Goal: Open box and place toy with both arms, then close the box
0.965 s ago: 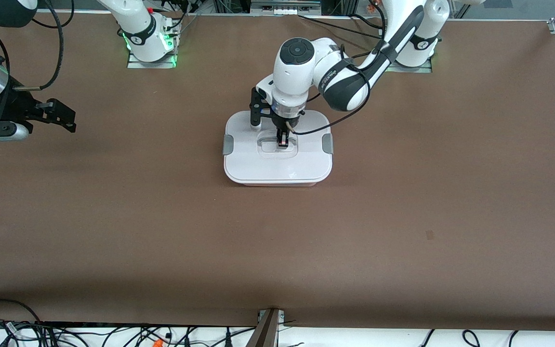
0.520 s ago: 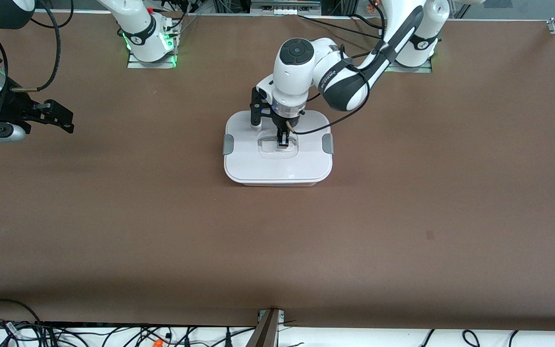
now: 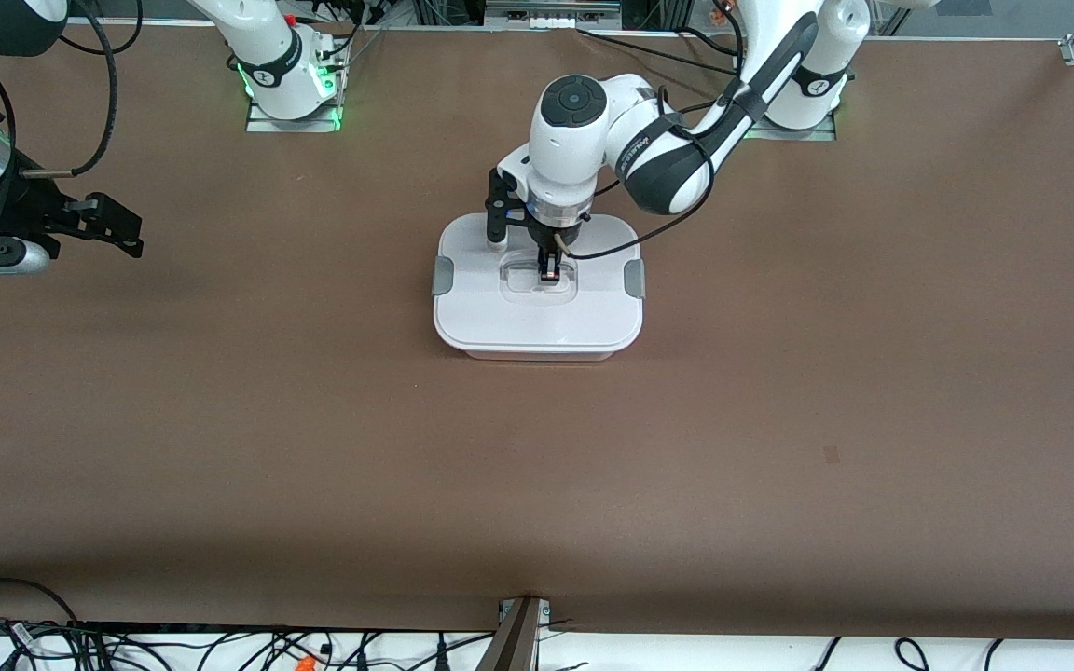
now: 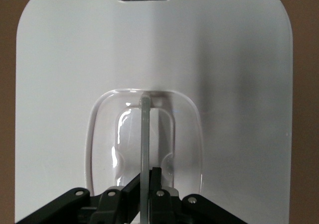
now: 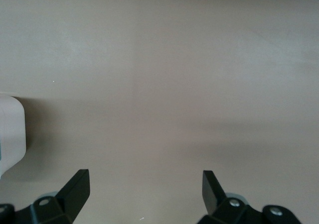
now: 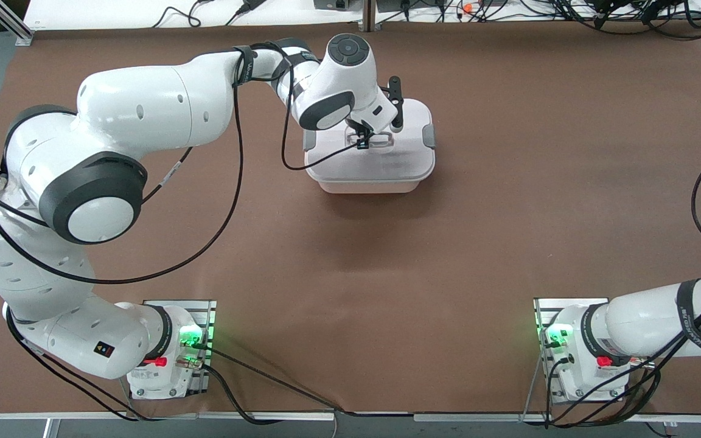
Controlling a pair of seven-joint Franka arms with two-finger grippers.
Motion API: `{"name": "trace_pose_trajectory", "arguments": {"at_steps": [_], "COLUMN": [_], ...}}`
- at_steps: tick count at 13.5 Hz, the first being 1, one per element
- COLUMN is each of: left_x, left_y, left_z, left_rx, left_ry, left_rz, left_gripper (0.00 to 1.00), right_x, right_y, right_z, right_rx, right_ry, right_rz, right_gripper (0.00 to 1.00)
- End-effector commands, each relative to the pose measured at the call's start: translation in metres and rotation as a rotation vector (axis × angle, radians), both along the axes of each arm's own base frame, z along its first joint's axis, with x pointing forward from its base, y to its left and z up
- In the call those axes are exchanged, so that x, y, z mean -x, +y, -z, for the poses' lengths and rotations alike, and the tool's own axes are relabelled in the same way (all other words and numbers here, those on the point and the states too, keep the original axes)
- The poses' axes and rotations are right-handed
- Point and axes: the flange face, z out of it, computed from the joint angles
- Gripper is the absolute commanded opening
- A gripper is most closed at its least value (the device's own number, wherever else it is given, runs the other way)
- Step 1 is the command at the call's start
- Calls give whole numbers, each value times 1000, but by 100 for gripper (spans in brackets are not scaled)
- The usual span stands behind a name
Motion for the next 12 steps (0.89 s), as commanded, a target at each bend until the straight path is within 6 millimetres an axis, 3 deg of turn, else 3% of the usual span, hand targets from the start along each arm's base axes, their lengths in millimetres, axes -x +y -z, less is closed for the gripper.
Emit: {"name": "trace_pose_trajectory", "arguments": {"at_steps": [1,9,11,12], "left_x": [4,3,3,4], "left_y": [5,6,6,6], "left_z": [-4,-4,-6,-12], "left_rx": [-22,-22,-20,-21], "left_ry": [-23,-23,-24,-29], "left_rz": [-6,-9,-20,-24], "left_gripper": [0,0,99,100], "right_x": [0,0,1,0], "right_y": [0,1,0,0], "right_z": [-4,-4,-4,-3], "right_rx": [-4,-6,-6,-6], "right_ry": [-2,-2,-1,1], "right_rz": [-3,-5,-3,-3], "right_gripper": [100,100,100,100]}}
